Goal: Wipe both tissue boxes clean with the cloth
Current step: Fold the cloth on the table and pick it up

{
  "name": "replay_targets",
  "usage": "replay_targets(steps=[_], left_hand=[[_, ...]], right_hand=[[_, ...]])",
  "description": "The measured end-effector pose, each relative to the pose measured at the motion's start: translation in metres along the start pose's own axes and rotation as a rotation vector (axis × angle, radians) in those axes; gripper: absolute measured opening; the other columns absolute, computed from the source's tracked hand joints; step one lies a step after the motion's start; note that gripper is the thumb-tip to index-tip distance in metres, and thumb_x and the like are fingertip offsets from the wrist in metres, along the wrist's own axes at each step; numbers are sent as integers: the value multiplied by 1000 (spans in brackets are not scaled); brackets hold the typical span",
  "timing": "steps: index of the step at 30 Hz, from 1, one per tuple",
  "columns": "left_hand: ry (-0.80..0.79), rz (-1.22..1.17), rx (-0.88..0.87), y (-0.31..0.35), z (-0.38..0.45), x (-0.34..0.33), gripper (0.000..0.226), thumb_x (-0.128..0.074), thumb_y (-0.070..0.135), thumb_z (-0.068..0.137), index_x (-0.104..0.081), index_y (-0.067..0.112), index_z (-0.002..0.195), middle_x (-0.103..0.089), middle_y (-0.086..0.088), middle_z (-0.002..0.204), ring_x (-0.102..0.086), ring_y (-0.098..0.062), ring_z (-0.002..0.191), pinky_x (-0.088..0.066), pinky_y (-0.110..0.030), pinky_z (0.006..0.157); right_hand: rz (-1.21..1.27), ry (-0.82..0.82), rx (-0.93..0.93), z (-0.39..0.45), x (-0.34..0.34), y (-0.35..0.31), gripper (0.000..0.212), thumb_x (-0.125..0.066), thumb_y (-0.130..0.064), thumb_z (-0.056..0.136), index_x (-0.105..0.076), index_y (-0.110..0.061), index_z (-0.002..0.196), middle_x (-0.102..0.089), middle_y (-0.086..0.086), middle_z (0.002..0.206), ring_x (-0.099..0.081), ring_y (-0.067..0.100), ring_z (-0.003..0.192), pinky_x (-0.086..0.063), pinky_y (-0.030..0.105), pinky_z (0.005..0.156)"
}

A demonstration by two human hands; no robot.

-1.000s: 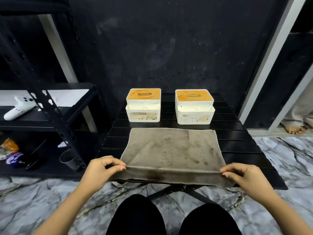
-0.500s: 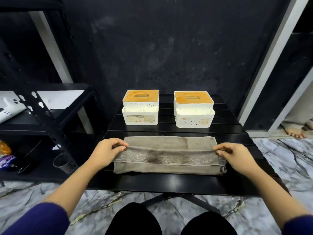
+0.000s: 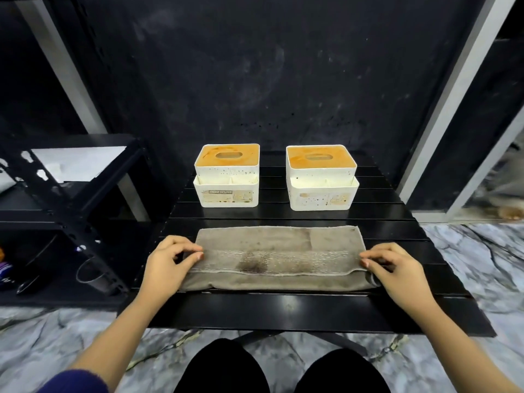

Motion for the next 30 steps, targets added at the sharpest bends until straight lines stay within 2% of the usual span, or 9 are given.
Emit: replay_targets(steps=[4,7,9,12,16,21,26,29,30], left_hand=[[-70,-31,-67,3,-24,8,22,-70,35,72,-68,55,80,-61,20,101,-58,0,95,-38,-7,86],[-214,-14,-34,2,-34,7,24,-72,45,62,-67,57,83,-59,27,106,-55,7,103,-35,-5,91],[-295,14,-39,2,-38,5,33,-76,48,57,-68,51,88,-56,32,112,-51,11,108,-32,-7,94],[-269,6,-44,3,-38,9,36,-85,31,60,-71,41,91,-58,32,110,-54,11,106,-32,-3,95],[-177,-40,-24,0,-39,14,39,-83,6,64,-72,39,81,-65,28,102,-59,9,97,-32,1,91],[-127,-93,23,-5,-36,15,33,-81,2,67,-75,34,70,-69,24,95,-63,7,91,-36,-1,88],[-93,-112,26,-6,-37,17,23,-79,2,69,-76,25,71,-73,17,87,-64,6,88,-40,-1,86],[-78,-112,30,-5,-37,19,18,-78,4,70,-76,22,73,-73,12,82,-63,9,88,-39,1,84],[-79,-111,35,-5,-37,20,18,-78,4,71,-76,22,73,-72,12,84,-63,10,88,-39,1,83]], right_hand=[[7,-145,61,-19,0,-3,41,-74,-8,72,-68,-48,75,-60,-26,98,-53,-3,96,-33,1,83],[-19,-271,79,-25,-1,-5,47,-79,-28,65,-59,-62,90,-56,-31,106,-50,-7,102,-29,0,89],[-44,-304,90,-27,-2,-5,46,-80,-41,62,-56,-64,94,-55,-30,111,-50,-7,104,-29,1,91],[-44,-262,102,-27,-2,-1,58,-80,-19,64,-58,-64,93,-55,-30,111,-50,-9,104,-29,0,91],[-63,-184,97,-28,0,0,47,-78,-8,66,-66,-49,86,-57,-33,106,-52,-10,101,-29,-1,90],[-60,-118,59,-26,3,3,29,-75,-5,71,-71,-32,80,-59,-33,101,-53,-12,97,-31,-3,86],[-74,-70,64,-28,4,-2,30,-74,-5,72,-69,-34,79,-56,-39,100,-52,-14,95,-30,-4,85],[-46,-55,53,-29,5,-2,35,-73,-3,73,-66,-37,77,-68,-19,83,-53,-14,93,-31,-4,84],[-39,-53,47,-29,6,-2,35,-73,-3,73,-66,-37,77,-68,-16,84,-53,-14,91,-31,-4,84]])
Point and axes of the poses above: each hand's wrist, its own z-axis towards the middle knuckle, its own x-axis out of the back of the hand, y = z × x, the point moved 8 cm from there along z, towards the middle knuckle
